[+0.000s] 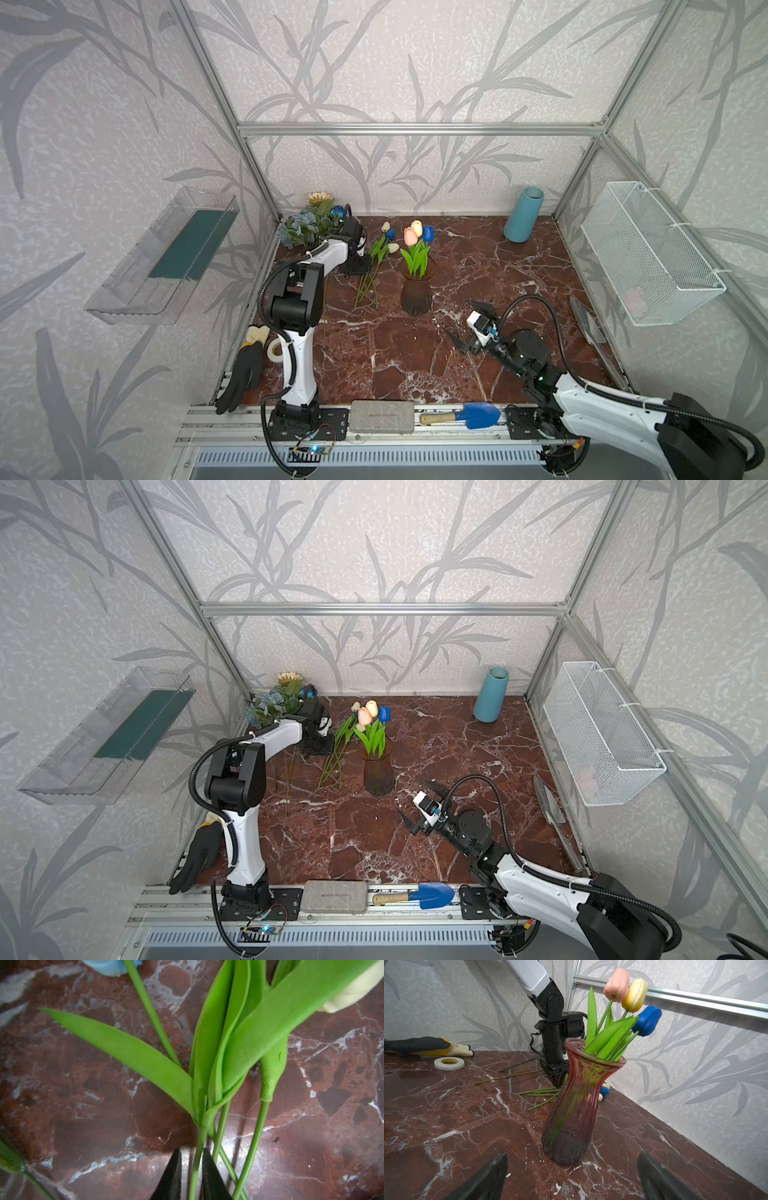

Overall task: Arrange the flowers into the vase
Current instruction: 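Close the left gripper on a cream tulip stem in the pile, then lift the cream tulip high with the left gripper toward the vase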

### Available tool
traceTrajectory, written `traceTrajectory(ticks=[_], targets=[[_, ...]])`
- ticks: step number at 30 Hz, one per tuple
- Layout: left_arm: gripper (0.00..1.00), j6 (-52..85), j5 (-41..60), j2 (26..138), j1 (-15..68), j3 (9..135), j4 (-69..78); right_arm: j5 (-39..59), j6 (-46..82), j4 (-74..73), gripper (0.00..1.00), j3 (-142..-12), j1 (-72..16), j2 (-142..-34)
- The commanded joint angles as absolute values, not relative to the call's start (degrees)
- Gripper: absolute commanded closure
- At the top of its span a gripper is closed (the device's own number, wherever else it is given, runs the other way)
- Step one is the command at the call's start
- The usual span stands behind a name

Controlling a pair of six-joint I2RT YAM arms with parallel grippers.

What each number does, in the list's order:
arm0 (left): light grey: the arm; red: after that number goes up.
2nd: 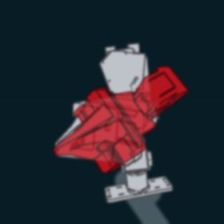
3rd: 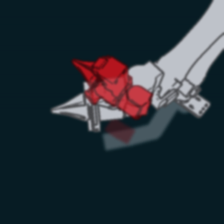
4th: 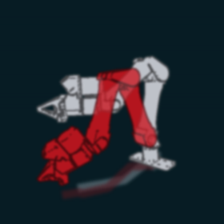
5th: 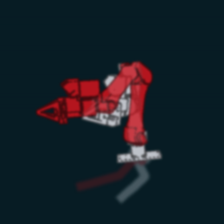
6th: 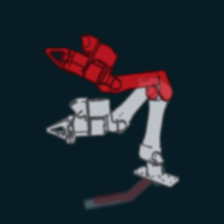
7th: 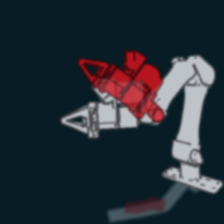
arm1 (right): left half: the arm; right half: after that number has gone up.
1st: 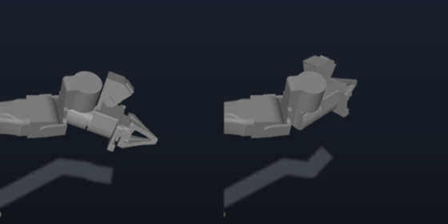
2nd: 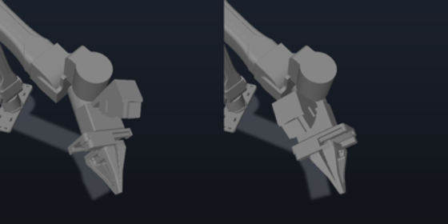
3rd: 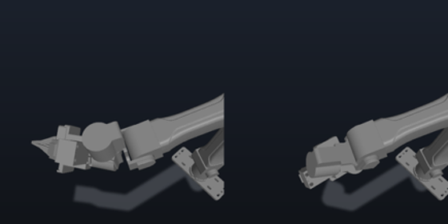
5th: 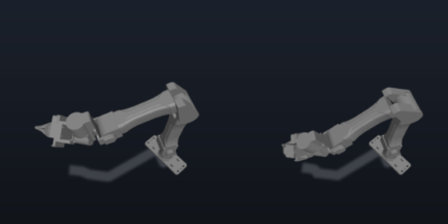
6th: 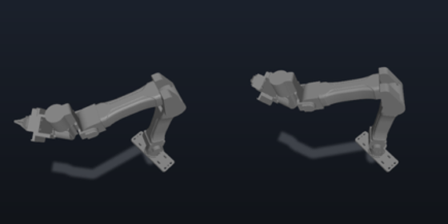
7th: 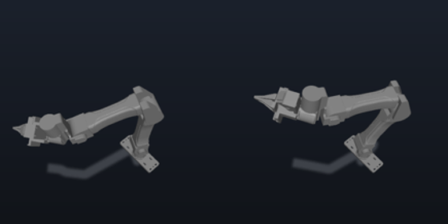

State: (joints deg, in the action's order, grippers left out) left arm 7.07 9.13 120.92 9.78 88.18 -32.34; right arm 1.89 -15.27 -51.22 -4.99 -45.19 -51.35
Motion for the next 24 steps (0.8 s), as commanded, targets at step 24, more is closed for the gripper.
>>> traceTrajectory(ticks=[24], targets=[[1.00, 4.40, 8.11, 116.05, 11.41, 90.67, -37.44, 0.02, -15.83, -50.26, 0.02, -5.49, -45.44, -48.05]])
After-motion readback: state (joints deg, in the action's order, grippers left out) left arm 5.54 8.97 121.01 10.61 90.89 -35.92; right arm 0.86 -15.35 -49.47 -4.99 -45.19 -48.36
